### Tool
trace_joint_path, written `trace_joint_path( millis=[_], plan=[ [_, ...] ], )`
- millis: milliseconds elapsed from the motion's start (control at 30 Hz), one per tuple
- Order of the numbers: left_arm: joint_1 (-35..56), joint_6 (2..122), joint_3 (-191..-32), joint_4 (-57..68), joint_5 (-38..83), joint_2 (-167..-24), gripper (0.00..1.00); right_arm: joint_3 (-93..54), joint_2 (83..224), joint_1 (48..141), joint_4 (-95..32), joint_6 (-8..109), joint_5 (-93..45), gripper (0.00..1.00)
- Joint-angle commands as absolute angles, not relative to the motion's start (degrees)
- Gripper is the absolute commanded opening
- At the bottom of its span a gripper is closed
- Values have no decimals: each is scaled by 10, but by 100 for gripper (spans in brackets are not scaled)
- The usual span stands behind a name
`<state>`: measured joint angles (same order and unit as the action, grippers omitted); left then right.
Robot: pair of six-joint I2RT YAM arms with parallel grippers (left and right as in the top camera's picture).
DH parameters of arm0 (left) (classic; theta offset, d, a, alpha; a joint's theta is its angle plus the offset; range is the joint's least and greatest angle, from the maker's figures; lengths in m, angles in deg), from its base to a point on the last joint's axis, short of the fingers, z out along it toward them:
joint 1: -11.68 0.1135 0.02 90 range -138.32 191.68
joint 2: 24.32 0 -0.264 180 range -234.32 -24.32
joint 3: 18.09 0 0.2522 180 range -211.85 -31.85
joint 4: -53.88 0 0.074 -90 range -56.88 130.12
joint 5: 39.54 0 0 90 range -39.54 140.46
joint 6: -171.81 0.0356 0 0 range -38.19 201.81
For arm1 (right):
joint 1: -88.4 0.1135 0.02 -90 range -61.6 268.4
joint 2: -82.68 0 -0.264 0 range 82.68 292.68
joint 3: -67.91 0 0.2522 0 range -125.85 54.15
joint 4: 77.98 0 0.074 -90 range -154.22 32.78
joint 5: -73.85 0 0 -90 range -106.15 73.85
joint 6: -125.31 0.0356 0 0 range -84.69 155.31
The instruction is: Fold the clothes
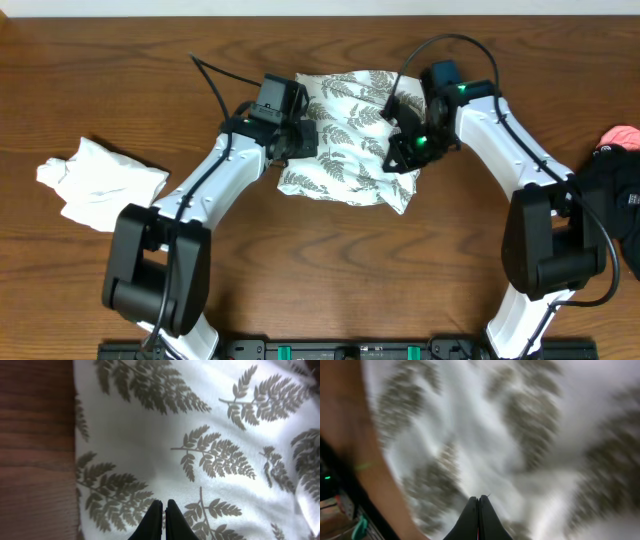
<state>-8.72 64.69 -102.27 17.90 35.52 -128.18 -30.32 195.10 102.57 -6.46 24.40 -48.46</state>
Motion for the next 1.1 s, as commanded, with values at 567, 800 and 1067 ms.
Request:
trace_joint_path(
  millis=[567, 800, 1067],
  plan=[
    [-47, 657, -1014, 125, 333, -1339, 6, -301, 1994, 1116, 27, 410, -185, 1],
    [-25, 657, -1016, 104, 300, -1282, 6, -301, 1921, 1075, -19, 342, -234, 1],
    [-25, 657, -1016, 109, 371, -1192, 15, -301, 1860, 1051, -112, 368, -289, 25]
  ],
)
